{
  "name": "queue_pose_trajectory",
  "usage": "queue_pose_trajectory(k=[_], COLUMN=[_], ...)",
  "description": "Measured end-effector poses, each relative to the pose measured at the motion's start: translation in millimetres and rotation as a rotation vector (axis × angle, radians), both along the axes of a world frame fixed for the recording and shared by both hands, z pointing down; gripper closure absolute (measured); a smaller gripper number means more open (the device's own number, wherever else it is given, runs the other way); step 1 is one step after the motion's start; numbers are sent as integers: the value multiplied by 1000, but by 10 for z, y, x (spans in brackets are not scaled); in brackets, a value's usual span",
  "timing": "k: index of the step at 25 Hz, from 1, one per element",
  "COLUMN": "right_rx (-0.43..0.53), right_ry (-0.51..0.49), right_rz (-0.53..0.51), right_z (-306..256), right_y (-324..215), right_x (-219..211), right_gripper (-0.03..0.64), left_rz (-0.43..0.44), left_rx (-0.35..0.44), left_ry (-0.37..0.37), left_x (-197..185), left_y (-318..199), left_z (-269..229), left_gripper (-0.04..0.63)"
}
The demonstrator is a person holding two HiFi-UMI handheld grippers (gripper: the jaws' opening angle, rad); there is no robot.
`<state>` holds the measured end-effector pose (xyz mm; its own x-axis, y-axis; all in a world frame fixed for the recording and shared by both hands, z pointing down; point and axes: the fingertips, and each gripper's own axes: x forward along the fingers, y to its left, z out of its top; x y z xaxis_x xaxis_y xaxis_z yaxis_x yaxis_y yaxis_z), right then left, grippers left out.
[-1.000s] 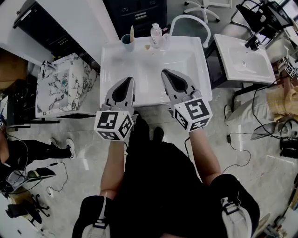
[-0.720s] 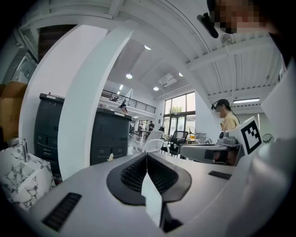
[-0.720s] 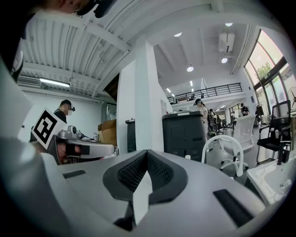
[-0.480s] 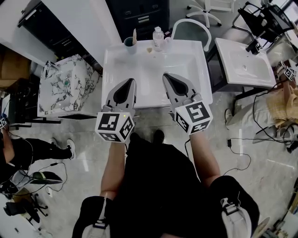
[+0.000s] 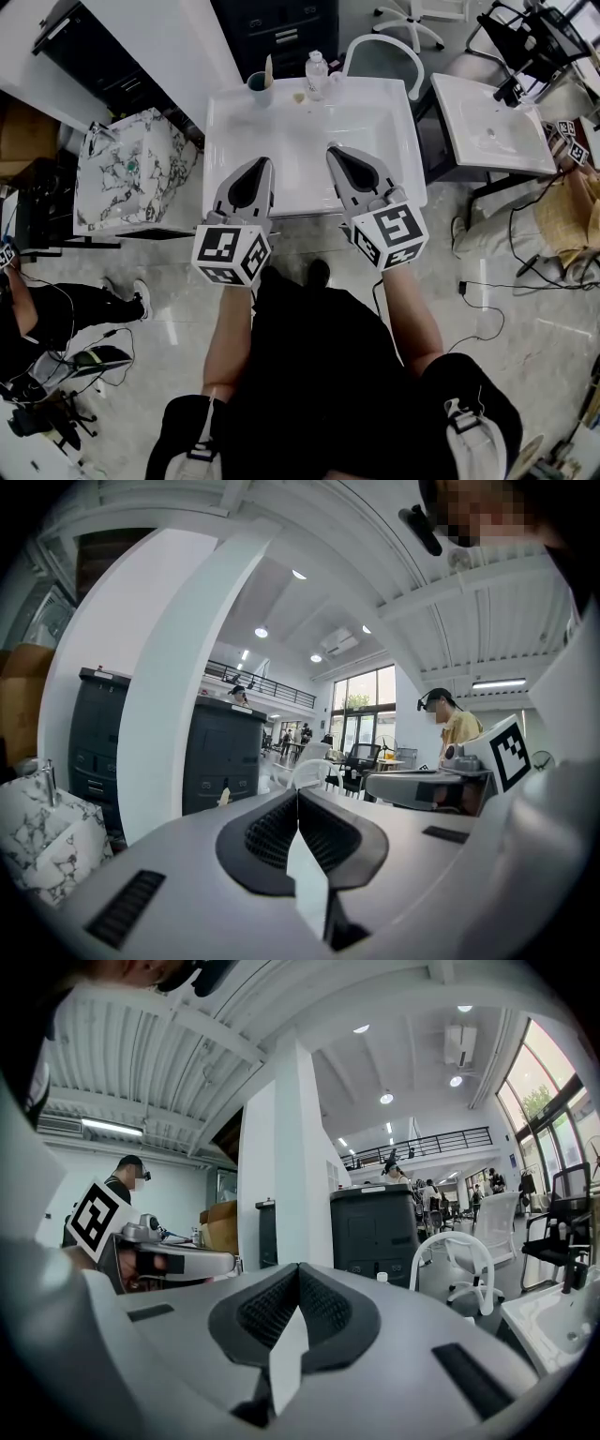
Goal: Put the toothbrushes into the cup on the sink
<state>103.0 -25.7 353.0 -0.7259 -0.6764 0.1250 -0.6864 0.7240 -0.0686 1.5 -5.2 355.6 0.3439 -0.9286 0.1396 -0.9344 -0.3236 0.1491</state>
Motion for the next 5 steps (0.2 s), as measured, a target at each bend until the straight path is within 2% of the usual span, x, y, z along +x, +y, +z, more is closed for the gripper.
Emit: queue_pose_trajectory(k=[5], right_rx=[2], right_ry=[3], right_rz=[-3], right_z=[-3], right_y=[10], right_x=[-34], right_gripper=[586], left_rz=[-2], left_rx=[-2], left_ry=[0], left_x=[-34], left_y=[1], left_z=[4], left_gripper=[580])
